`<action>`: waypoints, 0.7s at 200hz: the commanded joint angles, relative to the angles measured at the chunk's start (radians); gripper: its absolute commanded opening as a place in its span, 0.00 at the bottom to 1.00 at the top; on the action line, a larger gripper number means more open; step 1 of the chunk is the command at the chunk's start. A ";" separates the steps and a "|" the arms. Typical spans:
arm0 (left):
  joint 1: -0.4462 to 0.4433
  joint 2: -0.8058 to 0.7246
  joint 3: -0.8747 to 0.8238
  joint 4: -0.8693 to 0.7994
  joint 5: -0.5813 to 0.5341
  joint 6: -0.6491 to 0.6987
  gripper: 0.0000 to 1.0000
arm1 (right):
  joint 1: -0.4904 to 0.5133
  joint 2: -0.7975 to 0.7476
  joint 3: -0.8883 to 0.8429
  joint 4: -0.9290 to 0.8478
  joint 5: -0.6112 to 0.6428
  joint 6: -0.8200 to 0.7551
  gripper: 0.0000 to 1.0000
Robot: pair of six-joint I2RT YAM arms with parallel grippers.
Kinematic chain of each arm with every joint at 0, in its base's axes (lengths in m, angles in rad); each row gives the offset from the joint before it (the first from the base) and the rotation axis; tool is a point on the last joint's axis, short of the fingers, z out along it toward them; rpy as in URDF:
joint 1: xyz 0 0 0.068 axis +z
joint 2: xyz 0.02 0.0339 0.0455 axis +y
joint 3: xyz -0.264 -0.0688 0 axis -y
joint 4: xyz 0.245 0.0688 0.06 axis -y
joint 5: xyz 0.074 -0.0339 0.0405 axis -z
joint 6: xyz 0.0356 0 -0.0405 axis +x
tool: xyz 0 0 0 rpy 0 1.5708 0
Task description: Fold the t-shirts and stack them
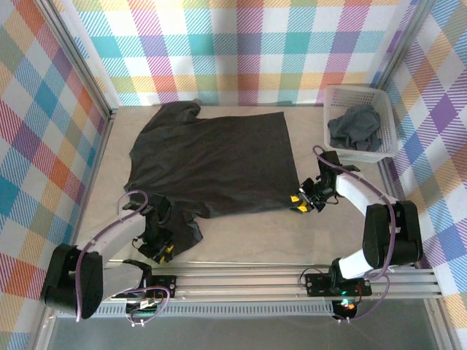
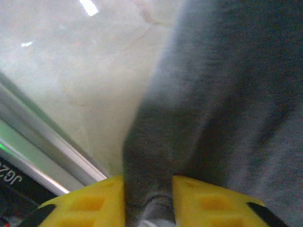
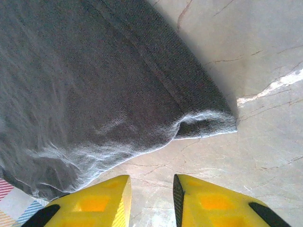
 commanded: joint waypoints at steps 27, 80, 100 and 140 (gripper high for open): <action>-0.018 -0.006 0.113 -0.069 -0.164 0.007 0.00 | 0.006 -0.046 -0.043 -0.032 0.058 0.060 0.33; -0.015 -0.204 0.188 -0.238 -0.275 -0.064 0.00 | -0.004 -0.045 -0.117 0.106 0.064 0.362 0.35; -0.015 -0.239 0.249 -0.315 -0.342 -0.074 0.00 | -0.003 -0.043 -0.110 0.128 0.062 0.443 0.38; 0.000 -0.261 0.319 -0.366 -0.418 -0.051 0.00 | -0.004 -0.051 -0.105 0.121 0.059 0.522 0.43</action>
